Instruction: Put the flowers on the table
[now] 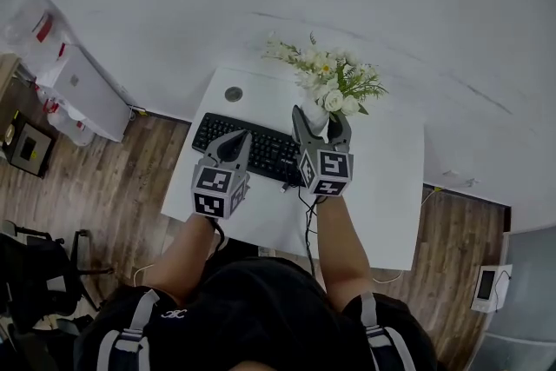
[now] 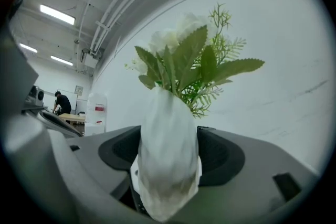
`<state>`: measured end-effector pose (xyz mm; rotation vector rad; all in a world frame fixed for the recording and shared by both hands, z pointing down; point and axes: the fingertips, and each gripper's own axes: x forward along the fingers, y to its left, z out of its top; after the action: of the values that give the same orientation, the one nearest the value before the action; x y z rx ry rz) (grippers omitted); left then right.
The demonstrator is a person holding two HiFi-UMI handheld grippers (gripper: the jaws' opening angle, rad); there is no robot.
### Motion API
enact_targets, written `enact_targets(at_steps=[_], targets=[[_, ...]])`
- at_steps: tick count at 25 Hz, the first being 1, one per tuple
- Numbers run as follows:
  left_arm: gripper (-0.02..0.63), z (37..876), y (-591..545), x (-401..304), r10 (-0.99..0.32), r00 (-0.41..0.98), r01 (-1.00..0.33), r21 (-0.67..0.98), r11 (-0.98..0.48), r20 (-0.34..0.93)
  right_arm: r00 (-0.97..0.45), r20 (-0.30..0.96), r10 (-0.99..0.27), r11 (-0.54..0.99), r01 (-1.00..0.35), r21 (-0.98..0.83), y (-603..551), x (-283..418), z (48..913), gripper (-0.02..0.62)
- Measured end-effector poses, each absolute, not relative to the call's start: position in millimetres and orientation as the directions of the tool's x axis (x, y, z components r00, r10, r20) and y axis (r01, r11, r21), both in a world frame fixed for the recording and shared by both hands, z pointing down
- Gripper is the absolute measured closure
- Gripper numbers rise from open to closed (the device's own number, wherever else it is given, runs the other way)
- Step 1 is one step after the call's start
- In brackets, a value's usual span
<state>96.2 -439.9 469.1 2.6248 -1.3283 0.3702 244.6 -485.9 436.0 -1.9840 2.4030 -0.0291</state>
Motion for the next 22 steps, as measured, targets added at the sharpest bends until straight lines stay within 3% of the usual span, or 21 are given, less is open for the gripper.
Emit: enact_targets(at_steps=[4, 22], targets=[[0.600, 482.4, -461.7, 90.6, -0.764, 0.567, -0.810, 0.043, -0.585, 0.309, -0.204, -0.010, -0.979, 0.204, -0.979, 0.030, -518.8, 236.1, 446.1, 0.255], [0.600, 559.3, -573.0, 47.7, -0.739, 0.532, -0.834, 0.105, -0.542, 0.413, -0.209, 0.034, -0.977, 0.209, -0.978, -0.015, -690.4, 213.9, 537.3, 0.255]])
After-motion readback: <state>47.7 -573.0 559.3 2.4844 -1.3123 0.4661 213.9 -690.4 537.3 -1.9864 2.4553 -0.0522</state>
